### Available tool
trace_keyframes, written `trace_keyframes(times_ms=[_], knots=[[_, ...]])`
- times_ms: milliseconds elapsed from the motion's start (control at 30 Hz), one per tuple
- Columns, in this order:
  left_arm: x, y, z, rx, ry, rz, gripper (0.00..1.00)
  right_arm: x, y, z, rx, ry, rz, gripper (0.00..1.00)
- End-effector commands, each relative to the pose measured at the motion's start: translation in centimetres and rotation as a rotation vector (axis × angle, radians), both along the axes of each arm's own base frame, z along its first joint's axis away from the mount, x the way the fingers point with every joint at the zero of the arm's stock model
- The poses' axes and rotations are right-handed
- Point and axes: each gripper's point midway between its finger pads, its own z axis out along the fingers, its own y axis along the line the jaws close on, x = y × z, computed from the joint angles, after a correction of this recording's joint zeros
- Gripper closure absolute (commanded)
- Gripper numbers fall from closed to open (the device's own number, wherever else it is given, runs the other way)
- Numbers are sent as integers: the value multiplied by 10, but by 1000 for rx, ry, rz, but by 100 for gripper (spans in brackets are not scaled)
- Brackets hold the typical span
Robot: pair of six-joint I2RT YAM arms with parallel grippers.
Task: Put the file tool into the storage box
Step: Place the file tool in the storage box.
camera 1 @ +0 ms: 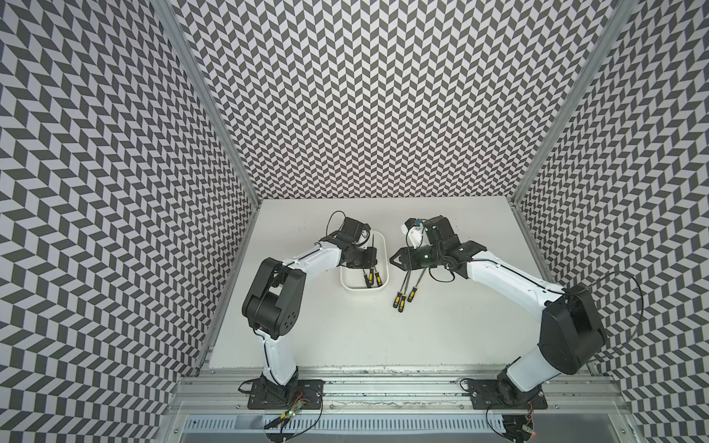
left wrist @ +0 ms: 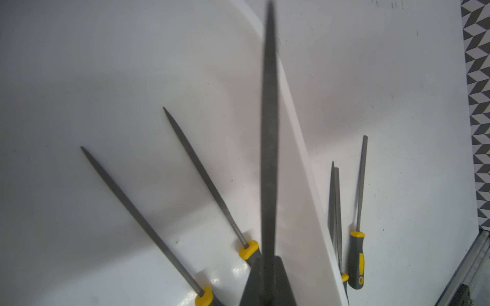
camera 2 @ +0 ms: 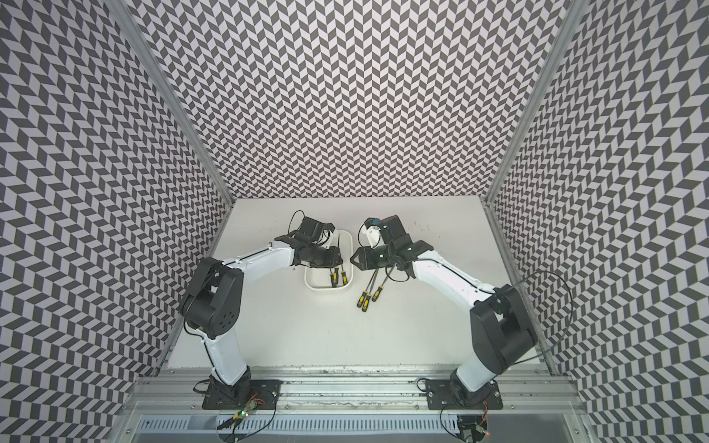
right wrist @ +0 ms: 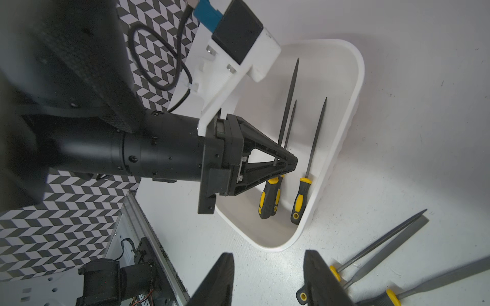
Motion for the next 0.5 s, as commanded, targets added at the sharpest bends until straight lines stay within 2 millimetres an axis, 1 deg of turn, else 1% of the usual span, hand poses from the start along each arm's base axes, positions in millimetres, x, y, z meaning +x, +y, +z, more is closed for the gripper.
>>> trace_keyframes(times_ms=[0, 200, 267, 400, 433, 467], knots=[[-1, -10, -3, -78, 30, 34, 100, 6, 1, 8, 8, -29, 0, 53], [-8, -8, -14, -143, 50, 105, 100, 6, -1, 7, 6, -29, 0, 53], [-8, -5, -19, -142, 55, 123, 100, 6, -2, 8, 7, -30, -2, 53], [-5, 3, -21, -118, 46, 140, 100, 6, -3, 7, 4, -28, -3, 53], [-5, 4, -20, -109, 39, 139, 98, 6, -3, 8, 6, -29, -3, 53], [-5, 4, -20, -105, 34, 138, 94, 6, -3, 8, 8, -29, -1, 52]])
